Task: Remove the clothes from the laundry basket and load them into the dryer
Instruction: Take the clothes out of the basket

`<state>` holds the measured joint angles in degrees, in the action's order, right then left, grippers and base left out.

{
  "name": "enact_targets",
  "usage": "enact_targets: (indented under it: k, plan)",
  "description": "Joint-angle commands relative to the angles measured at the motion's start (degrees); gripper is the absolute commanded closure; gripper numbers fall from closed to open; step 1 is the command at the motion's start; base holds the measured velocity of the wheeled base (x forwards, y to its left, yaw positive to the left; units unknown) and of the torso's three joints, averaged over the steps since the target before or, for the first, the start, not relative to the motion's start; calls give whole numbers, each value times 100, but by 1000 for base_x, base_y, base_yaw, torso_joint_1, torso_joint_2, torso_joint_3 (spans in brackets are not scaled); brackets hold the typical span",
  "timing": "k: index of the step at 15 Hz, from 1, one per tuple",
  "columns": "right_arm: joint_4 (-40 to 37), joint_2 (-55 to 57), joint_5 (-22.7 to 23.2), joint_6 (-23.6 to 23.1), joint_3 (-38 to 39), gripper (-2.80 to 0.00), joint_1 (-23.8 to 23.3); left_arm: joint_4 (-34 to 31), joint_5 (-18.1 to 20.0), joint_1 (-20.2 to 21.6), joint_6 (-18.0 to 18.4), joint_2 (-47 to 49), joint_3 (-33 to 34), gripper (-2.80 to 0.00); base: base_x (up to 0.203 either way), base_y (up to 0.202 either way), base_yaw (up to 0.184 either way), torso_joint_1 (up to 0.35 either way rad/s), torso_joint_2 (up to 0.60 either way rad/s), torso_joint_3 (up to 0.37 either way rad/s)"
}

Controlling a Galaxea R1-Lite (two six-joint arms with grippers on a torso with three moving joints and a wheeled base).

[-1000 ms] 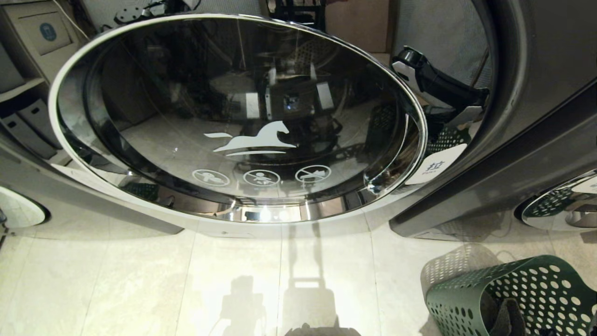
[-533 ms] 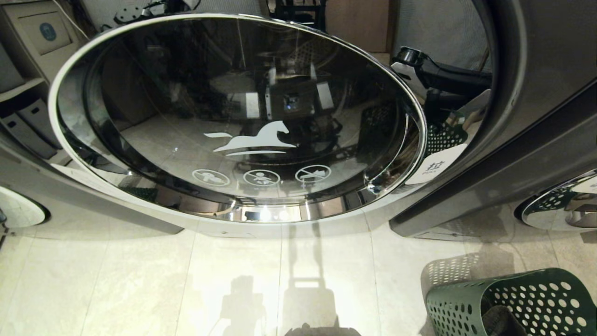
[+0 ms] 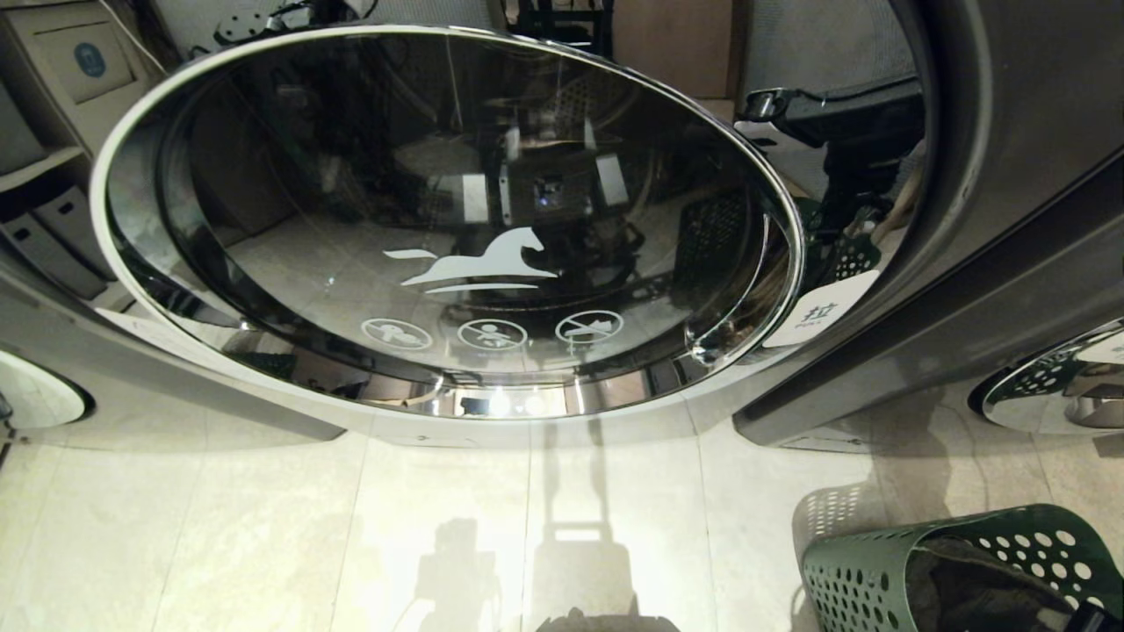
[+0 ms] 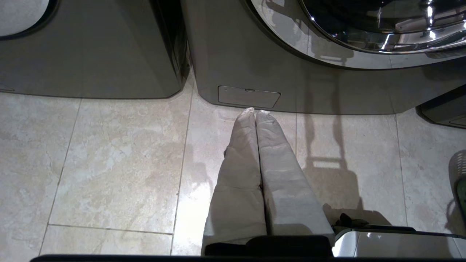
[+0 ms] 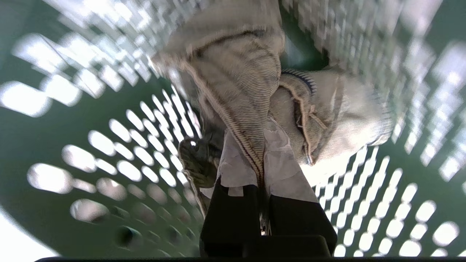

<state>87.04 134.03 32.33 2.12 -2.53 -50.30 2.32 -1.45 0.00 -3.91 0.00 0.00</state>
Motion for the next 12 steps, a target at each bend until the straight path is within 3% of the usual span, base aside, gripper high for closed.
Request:
enact_targets:
  k: [1, 6, 12]
  plan:
    - [62, -1328, 29, 128, 142, 0, -4, 5, -4, 0, -4, 0, 79, 0, 0, 0, 0, 0, 0, 0]
    - [62, -3209, 29, 498, 292, 0, -6, 6, -4, 0, -13, 0, 79, 0, 0, 0, 0, 0, 0, 0]
    - [62, -4217, 11, 539, 386, 0, -6, 6, -4, 0, -57, 0, 79, 0, 0, 0, 0, 2, 2, 167]
